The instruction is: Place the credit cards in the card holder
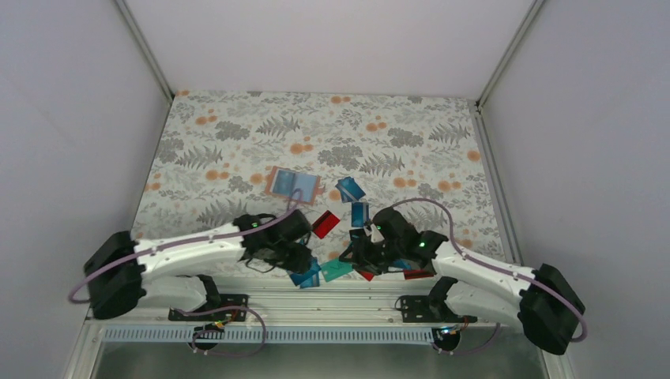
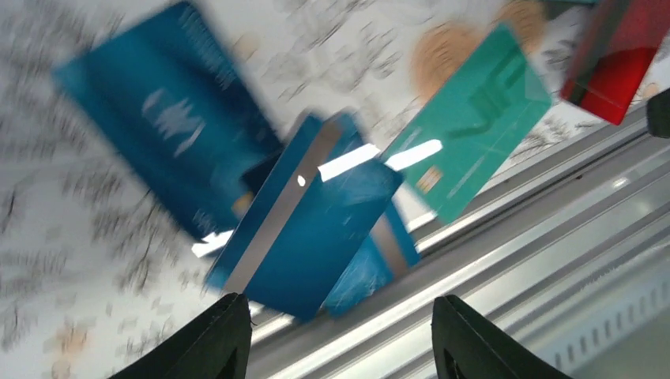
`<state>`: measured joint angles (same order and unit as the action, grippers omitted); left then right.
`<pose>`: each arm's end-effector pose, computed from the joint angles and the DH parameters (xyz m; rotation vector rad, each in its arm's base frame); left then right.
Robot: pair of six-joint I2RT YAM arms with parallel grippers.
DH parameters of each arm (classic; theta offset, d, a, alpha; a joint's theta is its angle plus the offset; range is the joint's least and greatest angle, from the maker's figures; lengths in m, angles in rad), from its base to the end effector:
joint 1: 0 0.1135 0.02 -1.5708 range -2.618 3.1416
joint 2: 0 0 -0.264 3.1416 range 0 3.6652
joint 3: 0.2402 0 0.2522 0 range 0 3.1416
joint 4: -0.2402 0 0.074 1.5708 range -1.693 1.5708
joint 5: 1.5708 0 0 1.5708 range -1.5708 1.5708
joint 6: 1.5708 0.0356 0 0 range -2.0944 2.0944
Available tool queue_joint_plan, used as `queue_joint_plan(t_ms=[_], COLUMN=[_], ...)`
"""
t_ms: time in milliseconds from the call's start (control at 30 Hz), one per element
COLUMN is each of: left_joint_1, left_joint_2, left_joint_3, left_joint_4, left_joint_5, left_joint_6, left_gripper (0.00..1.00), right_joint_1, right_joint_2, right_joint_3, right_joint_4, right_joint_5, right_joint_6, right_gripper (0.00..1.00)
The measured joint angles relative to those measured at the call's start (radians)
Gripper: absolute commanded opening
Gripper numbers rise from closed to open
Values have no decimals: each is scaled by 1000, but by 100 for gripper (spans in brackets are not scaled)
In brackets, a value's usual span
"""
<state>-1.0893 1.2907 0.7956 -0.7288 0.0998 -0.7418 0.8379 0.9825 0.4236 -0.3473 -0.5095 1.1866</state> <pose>0.1026 -0.2040 0.2007 0.5385 2.9178 -0.5025 0.1060 0.1438 0.1714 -0.2389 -2.8133 -1.2110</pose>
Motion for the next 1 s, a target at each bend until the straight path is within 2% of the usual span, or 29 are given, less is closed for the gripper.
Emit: queue_joint_plan(t_ms=[233,533,733,1000], left_joint_1=[167,213,225,230], left_joint_2=[-249,-416,-512,-531], left_joint_3=[-257,-446,-538,-615], left_joint_4=[39,157,227,354], left_joint_5=[220,367,391,399], left_joint_6=[-111,-301,-407,-504], left_gripper=[65,66,66,66], right_joint_1=[61,112,113,113], right_joint_2=[191,456,572,666], right_joint_3=[31,186,275,294], right_joint_4=[168,316,303,269], right_joint_5=[-16,-74,-74,-70], right_joint_6=[-10,-96,-164,-219], right_gripper=[38,16,13,12])
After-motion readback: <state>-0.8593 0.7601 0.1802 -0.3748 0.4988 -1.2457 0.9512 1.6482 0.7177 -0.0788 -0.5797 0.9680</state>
